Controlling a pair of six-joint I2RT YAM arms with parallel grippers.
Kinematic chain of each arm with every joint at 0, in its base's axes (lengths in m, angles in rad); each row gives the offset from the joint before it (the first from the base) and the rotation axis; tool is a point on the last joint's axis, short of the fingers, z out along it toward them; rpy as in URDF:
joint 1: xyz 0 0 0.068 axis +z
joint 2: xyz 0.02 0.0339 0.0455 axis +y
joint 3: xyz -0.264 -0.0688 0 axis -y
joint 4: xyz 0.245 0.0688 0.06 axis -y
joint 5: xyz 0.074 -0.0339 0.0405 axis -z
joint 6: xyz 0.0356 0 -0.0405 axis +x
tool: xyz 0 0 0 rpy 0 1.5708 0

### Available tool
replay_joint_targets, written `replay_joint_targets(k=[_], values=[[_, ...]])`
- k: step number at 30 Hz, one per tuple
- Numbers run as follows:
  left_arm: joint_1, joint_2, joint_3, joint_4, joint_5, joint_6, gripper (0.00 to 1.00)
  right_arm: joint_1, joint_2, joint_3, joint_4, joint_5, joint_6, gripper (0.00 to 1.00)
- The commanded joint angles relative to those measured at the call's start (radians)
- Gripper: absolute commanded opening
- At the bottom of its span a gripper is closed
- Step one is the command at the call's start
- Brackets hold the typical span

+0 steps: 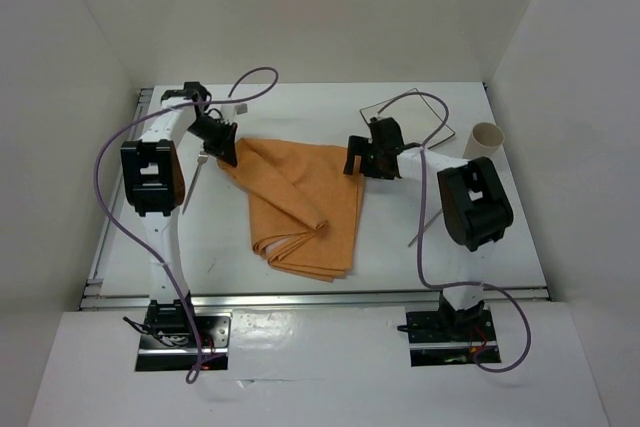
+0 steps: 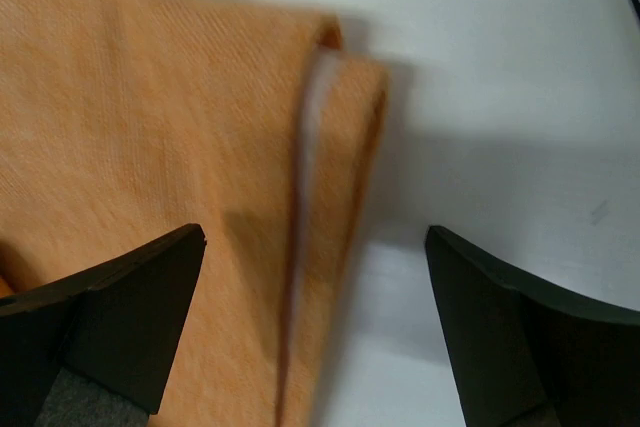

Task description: Set the dinner table for one person

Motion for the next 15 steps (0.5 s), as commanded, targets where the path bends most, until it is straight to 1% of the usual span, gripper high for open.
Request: replay_joint_targets(k=[1, 2, 4, 5, 6, 7, 10, 11, 12, 13, 15], values=[[0.01, -0.086, -0.002, 0.014, -0.024, 0.046, 0.0, -0.005, 0.086, 0.109, 0.055, -0.048, -0.009, 1.0], [0.01, -0.096, -0.002, 0.003, -0.024, 0.055, 0.0, -0.005, 0.099, 0.109, 0.076, -0.067, -0.009, 1.0], [0.01, -0.106, -0.013, 0.003, -0.024, 0.055, 0.0, -0.005, 0.136, 0.121, 0.113, -0.08, 0.0, 0.91], [0.01, -0.116, -0.013, 0.003, -0.024, 0.055, 0.0, -0.005, 0.146, 0.137, 0.113, -0.08, 0.0, 0.86], [0.01, -0.116, -0.023, 0.003, -0.024, 0.055, 0.0, -0.005, 0.156, 0.146, 0.122, -0.08, 0.0, 0.77], [0.01, -0.13, -0.023, 0.003, -0.024, 0.055, 0.0, -0.005, 0.156, 0.146, 0.136, -0.08, 0.011, 0.54], [0.01, -0.153, -0.033, 0.012, -0.036, 0.064, 0.0, -0.005, 0.135, 0.105, 0.181, -0.104, 0.011, 0.25], [0.01, -0.165, -0.022, -0.006, -0.036, 0.065, 0.0, -0.005, 0.122, 0.095, 0.181, -0.104, 0.011, 0.06], [0.01, -0.179, 0.001, -0.02, -0.048, 0.074, 0.0, -0.005, 0.105, 0.082, 0.181, -0.115, -0.012, 0.0], [0.01, -0.19, 0.013, -0.034, -0.064, 0.074, 0.0, -0.005, 0.084, 0.072, 0.181, -0.115, -0.012, 0.0], [0.01, -0.224, 0.039, -0.066, -0.094, 0.097, 0.0, -0.005, -0.028, 0.039, 0.193, -0.091, -0.05, 0.0]])
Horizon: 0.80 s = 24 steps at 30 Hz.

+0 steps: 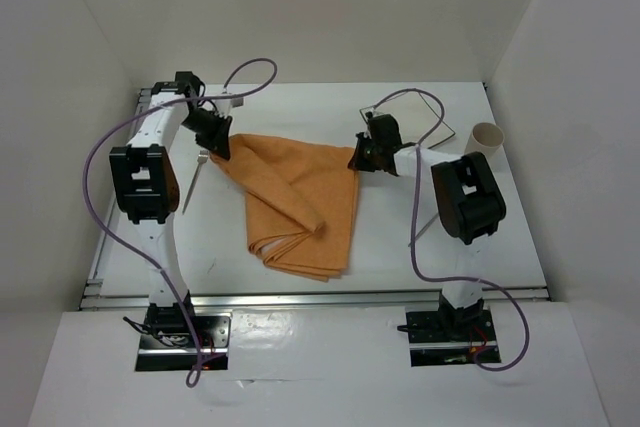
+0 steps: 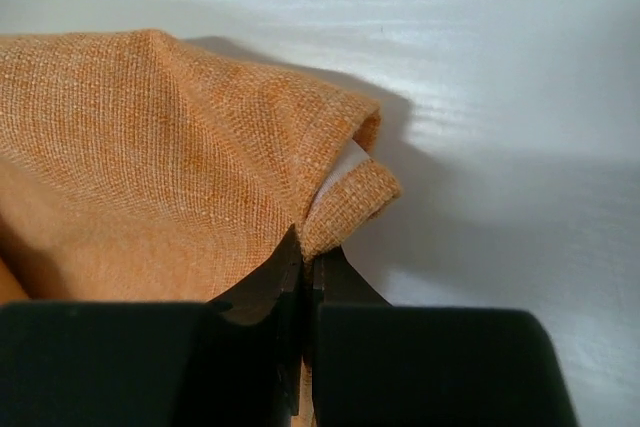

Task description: Set the dinner table for one person

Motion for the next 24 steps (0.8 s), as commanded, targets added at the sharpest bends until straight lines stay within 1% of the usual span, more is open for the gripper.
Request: replay_joint_targets(k=[1, 2, 4, 5, 7, 8, 9, 11, 12, 13, 16, 17, 21, 23, 24], values=[[0.009, -0.124, 0.067, -0.033, -0.041, 0.071, 0.0, -0.001, -0.192, -0.078, 0.05, 0.001, -0.048, 0.0], [0.009, -0.184, 0.067, -0.047, -0.052, 0.082, 0.0, -0.001, -0.307, -0.097, 0.05, 0.012, -0.063, 0.0], [0.009, -0.252, 0.067, -0.063, -0.052, 0.112, 0.0, -0.001, -0.435, -0.143, 0.05, 0.024, -0.076, 0.0], [0.009, -0.328, 0.067, -0.078, -0.052, 0.113, 0.0, -0.001, -0.566, -0.154, 0.029, 0.024, -0.085, 0.0], [0.009, -0.405, 0.058, -0.108, -0.052, 0.126, 0.0, -0.001, -0.698, -0.189, -0.003, 0.034, -0.106, 0.0], [0.009, -0.443, 0.057, -0.118, -0.052, 0.137, 0.0, 0.011, -0.819, -0.198, -0.022, 0.034, -0.116, 0.0], [0.009, -0.524, 0.044, -0.118, -0.052, 0.137, 0.0, 0.012, -0.878, -0.207, -0.031, 0.024, -0.126, 0.0], [0.009, -0.607, 0.008, -0.118, -0.061, 0.137, 0.0, 0.012, -0.979, -0.207, -0.052, -0.014, -0.145, 0.0], [0.009, -0.649, -0.007, -0.118, -0.061, 0.137, 0.0, 0.012, -1.063, -0.207, -0.081, -0.031, -0.16, 0.0], [0.009, -0.728, -0.033, -0.118, -0.061, 0.137, 0.0, 0.012, -1.098, -0.198, -0.097, -0.055, -0.169, 0.0], [0.009, -0.839, -0.053, -0.127, -0.049, 0.16, 0.0, 0.012, -1.188, -0.138, -0.159, -0.097, -0.169, 0.0], [0.009, -0.906, -0.053, -0.127, -0.049, 0.169, 0.0, 0.012, -1.202, -0.105, -0.173, -0.118, -0.169, 0.0], [0.0, -1.054, -0.079, -0.118, -0.04, 0.199, 0.0, 0.012, -1.25, -0.019, -0.233, -0.154, -0.18, 0.0], [0.0, -1.07, -0.079, -0.138, -0.018, 0.199, 0.0, 0.012, -1.277, 0.004, -0.256, -0.154, -0.18, 0.0], [0.0, -1.07, -0.043, -0.159, 0.006, 0.209, 0.0, 0.012, -1.287, 0.017, -0.256, -0.154, -0.168, 0.0]])
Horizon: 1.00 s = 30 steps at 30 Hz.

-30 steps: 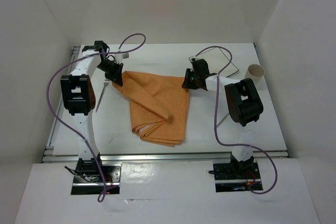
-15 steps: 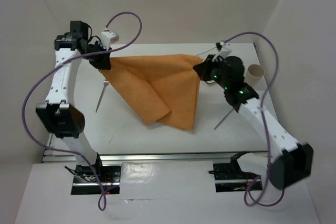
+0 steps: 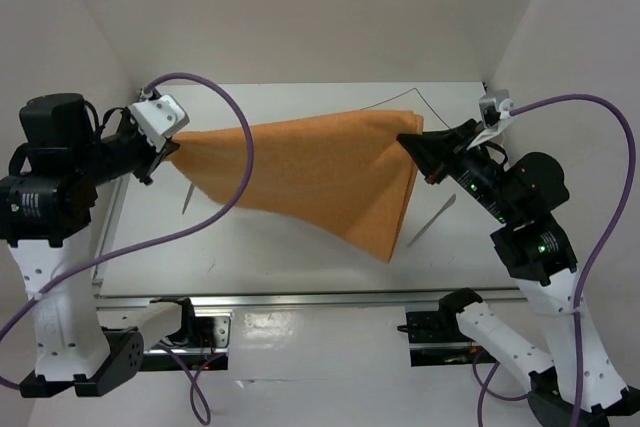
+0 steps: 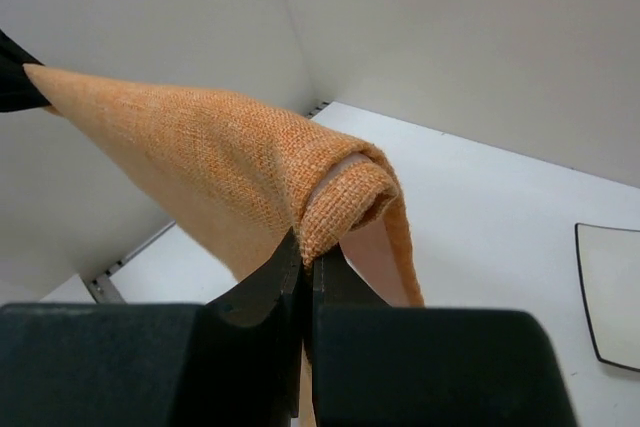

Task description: Set the dinner table for one person

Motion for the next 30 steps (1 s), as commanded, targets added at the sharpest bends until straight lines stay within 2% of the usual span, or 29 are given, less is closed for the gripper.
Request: replay_joint_targets(k=[1, 6, 9, 14, 16, 17, 18, 20, 21, 23, 26, 29, 30], values=[[0.015, 0.005, 0.055, -0.028, 0.012, 0.037, 0.0, -0.009, -0.054, 0.079, -0.036, 0.031, -0.01, 0.0], [0.015, 0.137, 0.195, -0.134, 0.022, -0.044, 0.0, -0.009, -0.088, 0.025, -0.07, 0.042, 0.064, 0.0], [0.015, 0.238, 0.157, -0.108, -0.042, -0.165, 0.0, -0.009, -0.097, -0.08, -0.07, 0.111, 0.099, 0.0], [-0.016, 0.457, 0.086, -0.086, -0.061, -0.235, 0.0, -0.009, -0.02, -0.258, 0.039, 0.235, 0.124, 0.0], [-0.042, 0.543, 0.075, -0.069, -0.031, -0.261, 0.0, -0.009, 0.099, -0.307, 0.109, 0.247, 0.124, 0.0], [-0.056, 0.638, 0.075, -0.06, -0.031, -0.27, 0.0, -0.009, 0.148, -0.324, 0.143, 0.258, 0.111, 0.0], [-0.056, 0.69, 0.098, -0.051, -0.04, -0.27, 0.0, -0.009, 0.261, -0.338, 0.213, 0.267, 0.111, 0.0], [-0.068, 0.805, 0.2, -0.035, -0.09, -0.298, 0.0, -0.009, 0.384, -0.338, 0.29, 0.299, 0.099, 0.0], [-0.068, 0.921, 0.246, -0.026, -0.11, -0.317, 0.0, -0.009, 0.512, -0.328, 0.348, 0.322, 0.099, 0.0], [-0.068, 1.029, 0.395, -0.011, -0.19, -0.366, 0.0, -0.044, 0.634, -0.235, 0.379, 0.359, 0.099, 0.0], [-0.077, 1.2, 0.53, 0.036, -0.257, -0.397, 0.01, -0.065, 0.861, -0.08, 0.389, 0.332, 0.062, 0.0], [-0.099, 1.226, 0.48, 0.145, -0.333, -0.411, 0.03, -0.065, 1.044, 0.028, 0.363, 0.303, 0.015, 0.0], [-0.099, 1.212, 0.413, 0.234, -0.383, -0.432, 0.06, -0.065, 1.078, 0.089, 0.363, 0.303, 0.005, 0.0]])
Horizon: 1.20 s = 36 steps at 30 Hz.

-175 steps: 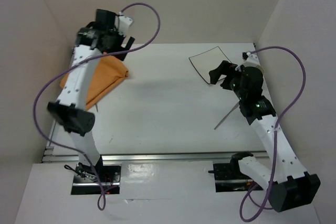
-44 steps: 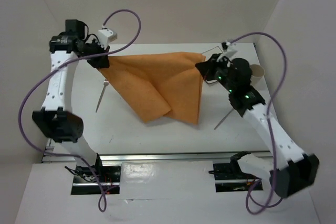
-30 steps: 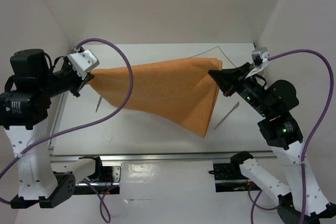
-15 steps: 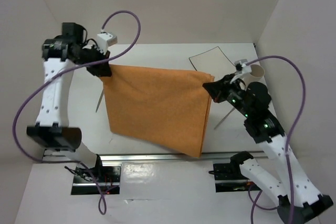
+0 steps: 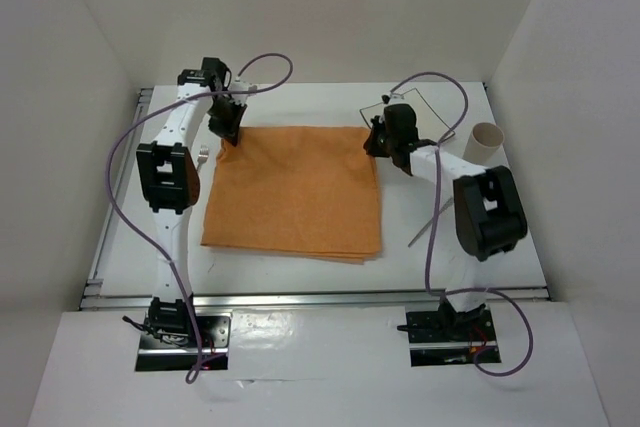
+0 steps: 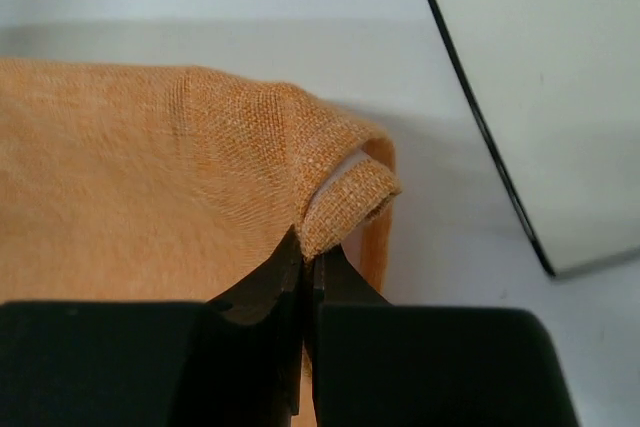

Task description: Set the dinner table for one person

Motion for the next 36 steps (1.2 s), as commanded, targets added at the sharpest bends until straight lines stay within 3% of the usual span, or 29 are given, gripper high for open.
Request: replay_joint_targets(k=[1, 3, 4, 5, 6, 7, 8, 11, 14, 16, 18, 19, 22, 25, 29, 33, 34, 36], values=[[-0.018, -0.044, -0.052, 0.204, -0.145, -0.063, 0.11, -0.005, 0.125, 0.159, 0.073, 0.005, -0.077, 0.0], [-0.018, -0.044, -0.045, 0.247, -0.221, -0.124, 0.25, -0.014, 0.167, 0.241, 0.063, 0.031, -0.086, 0.34], [-0.018, -0.027, -0.022, 0.258, -0.252, -0.152, 0.33, -0.014, 0.196, 0.266, 0.063, 0.031, -0.097, 0.69], [-0.018, -0.015, 0.007, 0.258, -0.276, -0.176, 0.43, -0.014, 0.206, 0.292, 0.053, 0.031, -0.097, 0.69], [-0.018, -0.006, 0.044, 0.267, -0.327, -0.217, 0.55, -0.014, 0.216, 0.335, 0.053, 0.031, -0.097, 0.9], [-0.018, -0.006, 0.044, 0.281, -0.352, -0.23, 0.91, -0.014, 0.216, 0.354, 0.042, 0.031, -0.097, 0.94], [-0.018, -0.024, 0.044, 0.324, -0.373, -0.23, 1.0, -0.014, 0.228, 0.374, 0.016, 0.031, -0.106, 0.95], [-0.018, -0.11, -0.003, 0.382, -0.453, -0.245, 1.0, -0.014, 0.195, 0.401, -0.054, 0.044, -0.097, 0.95], [-0.018, -0.211, -0.04, 0.335, -0.397, -0.203, 1.0, -0.014, 0.091, 0.337, -0.134, 0.032, -0.071, 0.95], [-0.018, -0.268, -0.155, 0.233, -0.298, -0.167, 1.0, -0.014, 0.026, 0.244, -0.186, -0.007, -0.042, 0.95], [-0.018, -0.381, -0.303, 0.186, -0.234, -0.132, 0.93, -0.014, -0.083, 0.167, -0.26, -0.031, -0.022, 0.95], [-0.018, -0.424, -0.492, 0.186, -0.206, -0.112, 0.93, -0.014, -0.118, 0.08, -0.285, -0.045, 0.002, 0.95], [-0.018, -0.575, -0.83, 0.232, -0.197, -0.091, 0.93, 0.01, -0.255, -0.046, -0.361, -0.054, 0.062, 0.95], [-0.018, -0.633, -1.046, 0.296, -0.207, -0.081, 0.91, 0.038, -0.373, -0.224, -0.357, -0.099, 0.149, 0.94], [-0.007, -0.651, -1.206, 0.373, -0.217, -0.081, 0.9, 0.079, -0.458, -0.408, -0.296, -0.166, 0.23, 0.9], [-0.007, -0.651, -1.284, 0.421, -0.168, -0.094, 0.82, 0.108, -0.476, -0.496, -0.26, -0.166, 0.24, 0.88], [-0.007, -0.651, -1.293, 0.433, -0.156, -0.083, 0.71, 0.108, -0.476, -0.513, -0.248, -0.166, 0.24, 0.88], [-0.007, -0.627, -1.307, 0.433, -0.119, -0.063, 0.61, 0.118, -0.476, -0.562, -0.237, -0.166, 0.262, 0.8]])
